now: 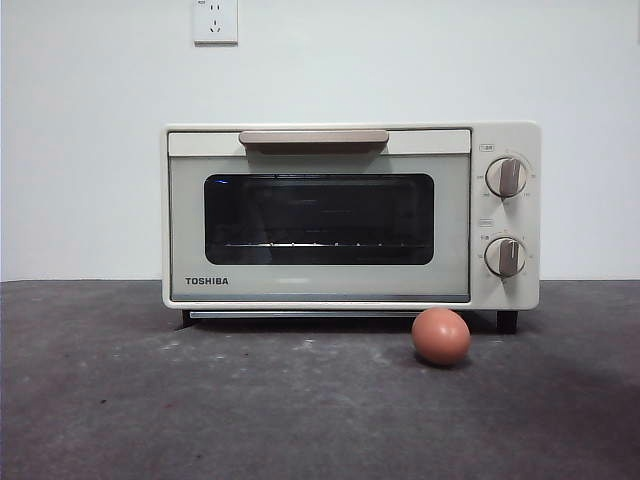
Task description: Eggoven
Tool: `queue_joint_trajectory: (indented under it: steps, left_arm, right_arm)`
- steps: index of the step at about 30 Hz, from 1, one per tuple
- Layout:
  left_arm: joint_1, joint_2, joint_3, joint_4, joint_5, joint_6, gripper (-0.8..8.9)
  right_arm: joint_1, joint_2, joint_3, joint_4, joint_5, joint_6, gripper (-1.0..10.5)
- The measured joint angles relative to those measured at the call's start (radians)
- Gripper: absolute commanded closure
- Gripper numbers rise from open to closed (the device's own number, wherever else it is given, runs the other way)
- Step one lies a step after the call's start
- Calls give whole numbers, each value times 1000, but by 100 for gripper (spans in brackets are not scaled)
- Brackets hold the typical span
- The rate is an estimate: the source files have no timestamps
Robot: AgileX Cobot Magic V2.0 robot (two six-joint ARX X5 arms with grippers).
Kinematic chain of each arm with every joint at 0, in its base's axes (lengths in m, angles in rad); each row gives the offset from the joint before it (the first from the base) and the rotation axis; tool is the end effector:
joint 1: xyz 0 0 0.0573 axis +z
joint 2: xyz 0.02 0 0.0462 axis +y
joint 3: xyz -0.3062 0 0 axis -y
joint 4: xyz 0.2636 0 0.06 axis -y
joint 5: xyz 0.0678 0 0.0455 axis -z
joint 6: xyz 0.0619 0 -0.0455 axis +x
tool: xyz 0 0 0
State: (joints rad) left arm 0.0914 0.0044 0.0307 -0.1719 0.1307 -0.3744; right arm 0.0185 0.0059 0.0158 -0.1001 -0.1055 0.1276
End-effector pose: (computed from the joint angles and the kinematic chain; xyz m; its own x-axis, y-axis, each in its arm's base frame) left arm 0.1038 0.0014 0.1530 0.9888 -0.0402 -0.1438 -0.0175 0.9250 -0.3794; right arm 0.1055 0.0085 0.1563 0.9883 0.1236 -0.0896 -0.1108 0.9845 0.1361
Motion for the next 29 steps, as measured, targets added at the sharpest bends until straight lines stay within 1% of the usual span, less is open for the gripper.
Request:
queue_joint_trajectory:
  steps: [2, 5, 7, 9, 11, 15, 19, 23, 26, 29]
  left_arm:
    - [0, 0, 0, 2, 20, -17, 808]
    - [0, 0, 0, 4, 87, -64, 808]
    - [0, 0, 3, 3, 132, -93, 808]
    - [0, 1, 21, -37, 157, -114, 808]
    - [0, 6, 55, -77, 165, -124, 808]
    - [0, 47, 159, -116, 221, -134, 808]
    - [0, 135, 270, -155, 288, -129, 808]
    - [-3, 246, 402, -248, 359, -74, 808]
    - [-26, 317, 495, -315, 404, -15, 808]
    - [-86, 379, 576, -386, 444, 45, 808]
  right_arm:
    - [0, 0, 0, 0, -3, 23, 944]
    - [0, 0, 0, -3, -22, 74, 944]
    - [0, 0, 13, -36, -24, 117, 944]
    - [0, 1, 45, -72, -25, 153, 944]
    - [0, 1, 92, -102, -26, 173, 944]
    - [0, 11, 215, -180, -27, 192, 944]
    - [0, 76, 339, -288, -64, 195, 944]
    - [0, 172, 472, -418, -142, 182, 944]
    - [0, 256, 558, -511, -209, 140, 944]
    - [2, 342, 629, -607, -286, 83, 943]
